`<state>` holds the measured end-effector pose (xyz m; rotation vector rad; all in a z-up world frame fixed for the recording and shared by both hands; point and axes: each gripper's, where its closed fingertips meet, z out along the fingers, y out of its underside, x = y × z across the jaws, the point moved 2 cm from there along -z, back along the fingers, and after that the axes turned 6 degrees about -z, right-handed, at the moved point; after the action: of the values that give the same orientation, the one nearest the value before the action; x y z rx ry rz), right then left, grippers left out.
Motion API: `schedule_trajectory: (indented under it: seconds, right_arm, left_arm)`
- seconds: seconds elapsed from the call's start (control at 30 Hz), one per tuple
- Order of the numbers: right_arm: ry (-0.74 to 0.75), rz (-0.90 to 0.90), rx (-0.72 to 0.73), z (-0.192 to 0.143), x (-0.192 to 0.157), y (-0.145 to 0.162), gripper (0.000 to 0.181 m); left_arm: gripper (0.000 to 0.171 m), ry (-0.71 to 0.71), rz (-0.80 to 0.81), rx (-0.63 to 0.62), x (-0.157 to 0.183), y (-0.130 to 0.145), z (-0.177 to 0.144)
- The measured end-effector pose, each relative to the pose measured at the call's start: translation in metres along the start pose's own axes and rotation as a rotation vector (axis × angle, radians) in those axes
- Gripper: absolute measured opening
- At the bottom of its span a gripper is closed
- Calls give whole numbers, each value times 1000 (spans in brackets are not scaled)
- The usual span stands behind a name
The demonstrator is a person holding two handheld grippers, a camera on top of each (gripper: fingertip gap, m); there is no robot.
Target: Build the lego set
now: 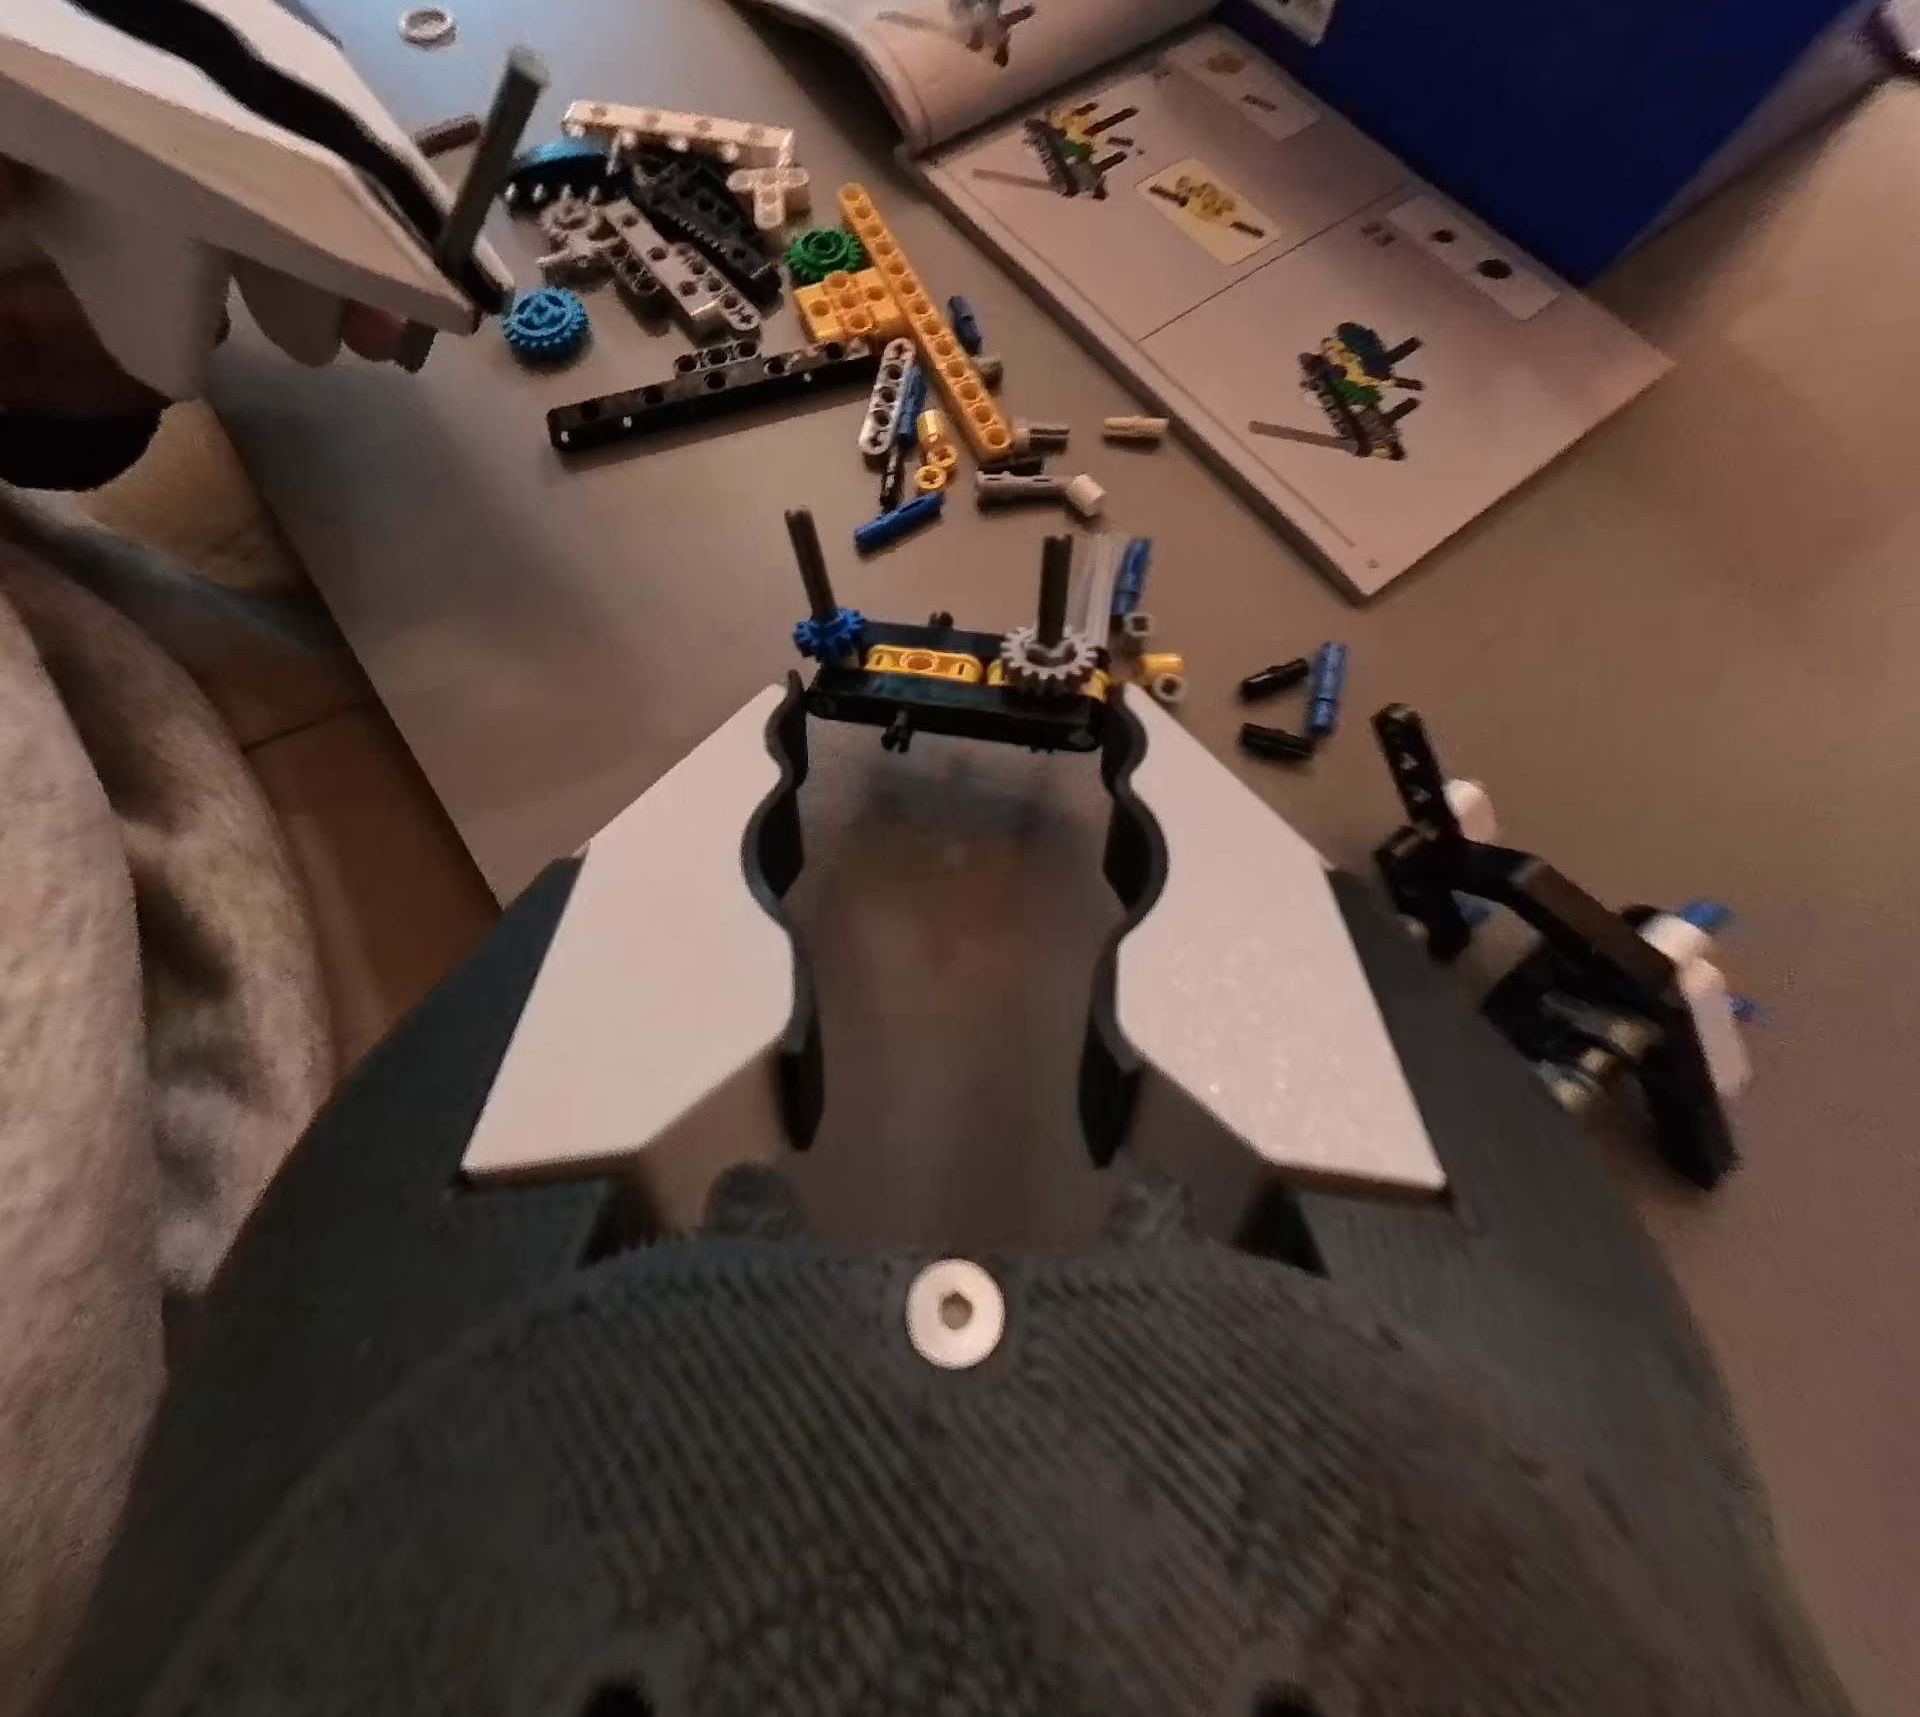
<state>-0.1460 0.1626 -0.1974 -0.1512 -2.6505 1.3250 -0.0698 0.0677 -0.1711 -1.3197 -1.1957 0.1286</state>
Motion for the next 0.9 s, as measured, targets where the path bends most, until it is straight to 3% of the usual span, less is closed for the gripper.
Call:
schedule_trajectory:
  seconds: [0.23,0.33,0.47,0.57,0.9]
  right_arm:
    - [178,131,213,-65,36,-13,57]
    - [278,191,201,-100,54,9,57]
    - [396,300,72,-129,72,65,57]
    - [483,361,17,-139,79,93,57]
    - [483,492,14,-133,85,115,57]
  left_arm:
    - [2,-6,-4,2,-2,0,1]
    - [2,2,-11,-1,-1,1,2]
    - [2,-1,-2,0,0,0,2]
    - [2,-11,-2,-2,-2,1,3]
    - [1,-27,3,-8,-4,2,6]
